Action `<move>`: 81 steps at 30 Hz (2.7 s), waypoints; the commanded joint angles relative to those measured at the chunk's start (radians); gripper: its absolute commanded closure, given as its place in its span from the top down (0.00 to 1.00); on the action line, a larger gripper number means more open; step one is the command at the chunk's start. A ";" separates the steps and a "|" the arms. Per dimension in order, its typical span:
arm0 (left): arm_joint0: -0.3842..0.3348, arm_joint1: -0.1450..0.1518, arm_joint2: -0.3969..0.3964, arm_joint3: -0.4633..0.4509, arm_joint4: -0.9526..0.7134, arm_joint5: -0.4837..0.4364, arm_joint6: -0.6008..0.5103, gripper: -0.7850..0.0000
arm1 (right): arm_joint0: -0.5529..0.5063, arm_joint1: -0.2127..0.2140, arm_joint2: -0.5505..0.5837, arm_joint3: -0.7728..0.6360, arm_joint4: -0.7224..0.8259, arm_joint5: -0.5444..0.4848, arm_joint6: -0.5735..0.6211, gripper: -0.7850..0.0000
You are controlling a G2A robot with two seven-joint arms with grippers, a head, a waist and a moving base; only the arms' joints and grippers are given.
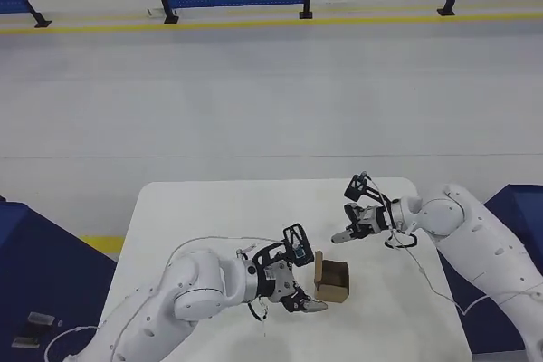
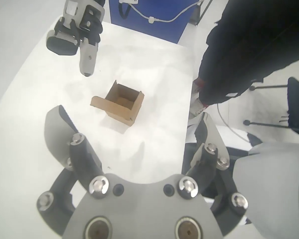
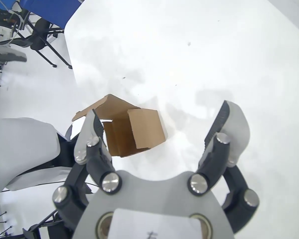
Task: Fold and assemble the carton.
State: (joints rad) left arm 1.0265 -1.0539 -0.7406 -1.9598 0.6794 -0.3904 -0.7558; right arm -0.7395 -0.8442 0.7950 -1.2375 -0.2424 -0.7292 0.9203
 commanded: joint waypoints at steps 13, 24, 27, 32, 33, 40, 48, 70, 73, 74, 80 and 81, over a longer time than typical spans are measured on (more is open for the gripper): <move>0.111 -0.007 0.084 -0.075 0.174 0.107 0.066 1.00 | -0.014 0.005 0.016 -0.030 -0.138 0.042 -0.047 1.00; 0.136 -0.074 0.175 0.130 0.331 0.367 0.346 1.00 | -0.007 -0.006 0.009 0.012 -0.129 0.017 -0.041 1.00; 0.140 -0.083 0.174 0.156 0.340 0.407 0.336 1.00 | -0.006 -0.009 0.006 0.015 -0.127 0.015 -0.042 1.00; 0.135 -0.099 0.172 0.198 0.304 0.387 0.343 0.47 | -0.001 -0.016 -0.003 0.021 -0.139 0.016 -0.040 1.00; 0.132 -0.103 0.172 0.208 0.301 0.383 0.348 0.45 | 0.000 -0.017 -0.005 0.023 -0.141 0.016 -0.040 1.00; 0.122 -0.122 0.165 0.246 0.287 0.376 0.357 0.30 | 0.013 -0.024 -0.007 0.047 -0.145 0.006 -0.038 1.00; 0.125 -0.131 0.138 0.262 0.281 0.367 0.347 0.17 | 0.029 -0.032 -0.009 0.061 -0.140 -0.002 -0.029 1.00; 0.162 -0.087 -0.108 0.135 0.323 0.281 0.126 0.00 | 0.052 -0.057 -0.032 0.116 -0.104 -0.028 -0.014 1.00; 0.171 -0.087 -0.116 0.139 0.309 0.267 0.111 0.00 | 0.053 -0.061 -0.039 0.118 -0.101 -0.026 -0.011 1.00; 0.170 -0.087 -0.118 0.146 0.307 0.265 0.106 0.00 | 0.053 -0.063 -0.041 0.118 -0.100 -0.025 -0.009 1.00; 0.163 -0.091 -0.132 0.171 0.303 0.255 0.126 1.00 | 0.056 -0.073 -0.058 0.120 -0.078 -0.020 0.015 1.00; 0.166 -0.091 -0.135 0.164 0.308 0.255 0.132 1.00 | 0.059 -0.075 -0.060 0.118 -0.067 -0.025 0.023 1.00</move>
State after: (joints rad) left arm 1.1901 -1.1445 -0.8728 -1.7899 0.9822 -0.1355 -0.6307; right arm -0.6828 -0.9172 0.7370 -1.1182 -0.3202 -0.7499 0.9353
